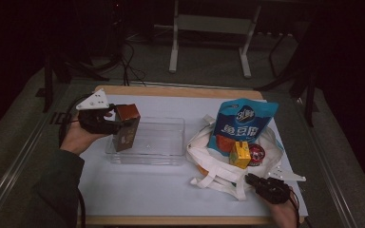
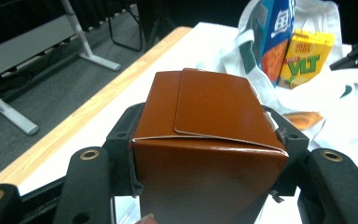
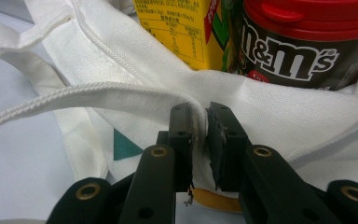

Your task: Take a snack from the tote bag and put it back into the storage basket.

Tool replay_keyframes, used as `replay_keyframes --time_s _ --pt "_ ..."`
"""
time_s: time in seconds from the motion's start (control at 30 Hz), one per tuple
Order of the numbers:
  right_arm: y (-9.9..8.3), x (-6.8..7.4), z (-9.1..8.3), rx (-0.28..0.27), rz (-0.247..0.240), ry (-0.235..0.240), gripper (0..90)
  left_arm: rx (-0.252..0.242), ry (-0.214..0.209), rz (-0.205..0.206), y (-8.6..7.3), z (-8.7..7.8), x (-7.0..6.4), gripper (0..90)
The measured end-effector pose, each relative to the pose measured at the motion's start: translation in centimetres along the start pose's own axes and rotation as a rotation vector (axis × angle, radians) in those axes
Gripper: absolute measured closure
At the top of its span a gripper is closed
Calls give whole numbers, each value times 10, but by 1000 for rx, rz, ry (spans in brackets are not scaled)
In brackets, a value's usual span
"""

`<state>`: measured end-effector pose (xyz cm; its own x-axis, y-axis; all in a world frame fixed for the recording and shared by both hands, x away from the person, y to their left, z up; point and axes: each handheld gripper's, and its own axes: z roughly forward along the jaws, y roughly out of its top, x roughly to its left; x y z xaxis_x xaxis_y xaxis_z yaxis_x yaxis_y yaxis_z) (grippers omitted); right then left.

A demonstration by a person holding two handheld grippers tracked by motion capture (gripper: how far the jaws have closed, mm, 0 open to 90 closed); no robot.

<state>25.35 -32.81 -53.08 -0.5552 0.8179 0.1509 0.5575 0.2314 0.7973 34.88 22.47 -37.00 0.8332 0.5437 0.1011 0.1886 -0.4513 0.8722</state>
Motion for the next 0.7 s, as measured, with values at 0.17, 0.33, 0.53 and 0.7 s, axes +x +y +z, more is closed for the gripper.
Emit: replay_keyframes --time_s 0.17,0.33,0.53,0.7 --pt "0 0 0 -1 0 0 797 56 -26 16 -6 8 -3 424" --pt "0 0 0 0 0 -2 797 119 -58 13 -8 20 -2 424" --pt "0 0 0 -2 1 -1 797 146 -106 13 -8 34 -2 420" --pt "0 0 0 -2 1 0 797 147 -139 21 -3 47 -7 413"
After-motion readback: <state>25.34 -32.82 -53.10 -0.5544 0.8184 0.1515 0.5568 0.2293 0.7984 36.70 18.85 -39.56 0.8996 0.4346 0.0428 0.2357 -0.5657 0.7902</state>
